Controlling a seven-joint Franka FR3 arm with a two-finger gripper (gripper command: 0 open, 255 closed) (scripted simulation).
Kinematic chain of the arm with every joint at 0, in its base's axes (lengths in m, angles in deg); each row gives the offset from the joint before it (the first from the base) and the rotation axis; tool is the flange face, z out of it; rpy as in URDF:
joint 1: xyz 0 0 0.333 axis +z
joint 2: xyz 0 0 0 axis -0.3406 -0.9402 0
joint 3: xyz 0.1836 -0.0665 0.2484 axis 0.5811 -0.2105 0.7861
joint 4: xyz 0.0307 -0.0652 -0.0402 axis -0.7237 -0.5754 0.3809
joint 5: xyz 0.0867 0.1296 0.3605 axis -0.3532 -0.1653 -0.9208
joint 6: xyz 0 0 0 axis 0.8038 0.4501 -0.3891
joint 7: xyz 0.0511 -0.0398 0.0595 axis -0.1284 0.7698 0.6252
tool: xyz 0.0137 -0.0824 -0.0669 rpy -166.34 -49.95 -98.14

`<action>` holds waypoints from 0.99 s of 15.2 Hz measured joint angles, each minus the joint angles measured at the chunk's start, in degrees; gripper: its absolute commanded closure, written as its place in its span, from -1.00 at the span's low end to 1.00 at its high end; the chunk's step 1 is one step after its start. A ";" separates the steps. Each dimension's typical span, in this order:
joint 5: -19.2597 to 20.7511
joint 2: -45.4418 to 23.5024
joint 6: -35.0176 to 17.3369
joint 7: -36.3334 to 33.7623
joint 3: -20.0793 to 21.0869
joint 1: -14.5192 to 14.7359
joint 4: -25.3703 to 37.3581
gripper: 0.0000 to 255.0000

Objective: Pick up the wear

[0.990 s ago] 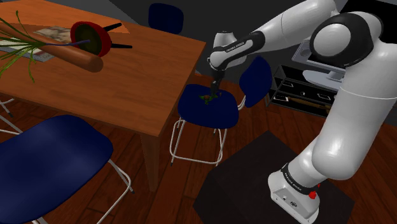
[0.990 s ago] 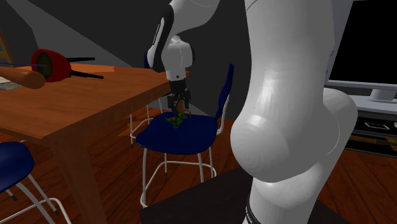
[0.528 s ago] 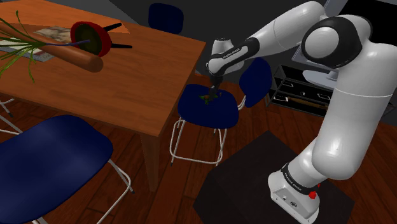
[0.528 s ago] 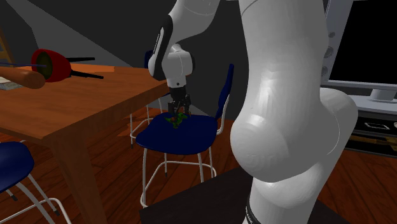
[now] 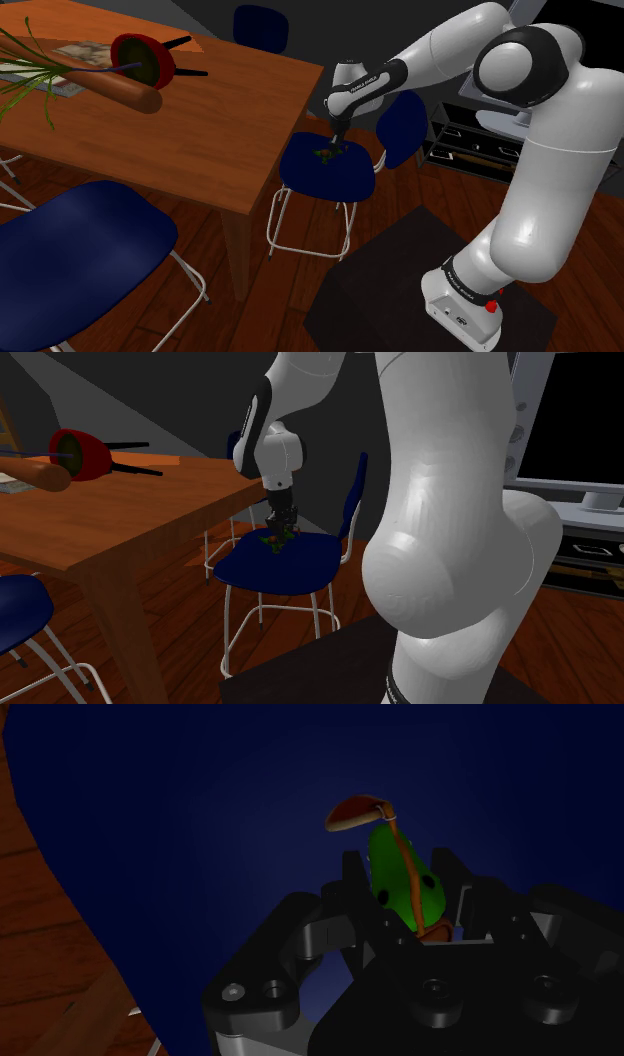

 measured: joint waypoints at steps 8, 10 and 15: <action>0.29 2.40 3.15 -0.12 -0.14 0.20 0.79 1.00; 0.41 3.34 4.36 -0.07 -0.22 0.21 1.05 1.00; 0.70 5.74 7.78 0.03 -0.39 0.27 2.11 1.00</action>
